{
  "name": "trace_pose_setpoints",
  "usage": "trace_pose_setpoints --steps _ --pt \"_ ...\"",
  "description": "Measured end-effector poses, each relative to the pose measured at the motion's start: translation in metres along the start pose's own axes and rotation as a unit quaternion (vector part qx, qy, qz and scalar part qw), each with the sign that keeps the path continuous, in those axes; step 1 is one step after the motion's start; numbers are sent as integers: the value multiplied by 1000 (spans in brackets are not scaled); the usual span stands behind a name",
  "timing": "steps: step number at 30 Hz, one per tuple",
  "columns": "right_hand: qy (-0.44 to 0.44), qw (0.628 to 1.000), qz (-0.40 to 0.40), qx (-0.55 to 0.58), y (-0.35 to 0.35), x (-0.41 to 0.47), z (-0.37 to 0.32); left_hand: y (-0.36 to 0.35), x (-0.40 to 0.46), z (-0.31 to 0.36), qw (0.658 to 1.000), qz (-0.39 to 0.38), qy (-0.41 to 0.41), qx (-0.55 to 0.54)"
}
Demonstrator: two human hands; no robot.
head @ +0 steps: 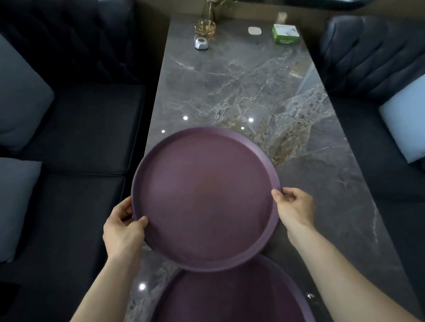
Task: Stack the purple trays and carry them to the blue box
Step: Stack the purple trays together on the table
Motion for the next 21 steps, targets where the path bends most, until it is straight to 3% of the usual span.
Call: trace_pose_setpoints --steps 10,21 --pt "-14 997 62 -38 95 -102 82 47 -82 -12 995 -47 -50 67" --pt "-27 992 93 -81 147 -180 180 89 -153 -73 971 -65 -110 204"
Point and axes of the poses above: each hand's wrist, its own x-axis towards the middle knuckle, its own y-axis out of the back of the hand, z = x × y, the point moved 6 cm from there along x, towards the middle knuckle, and after that the axes turned 3 degrees about z, right-handed, at the moved point
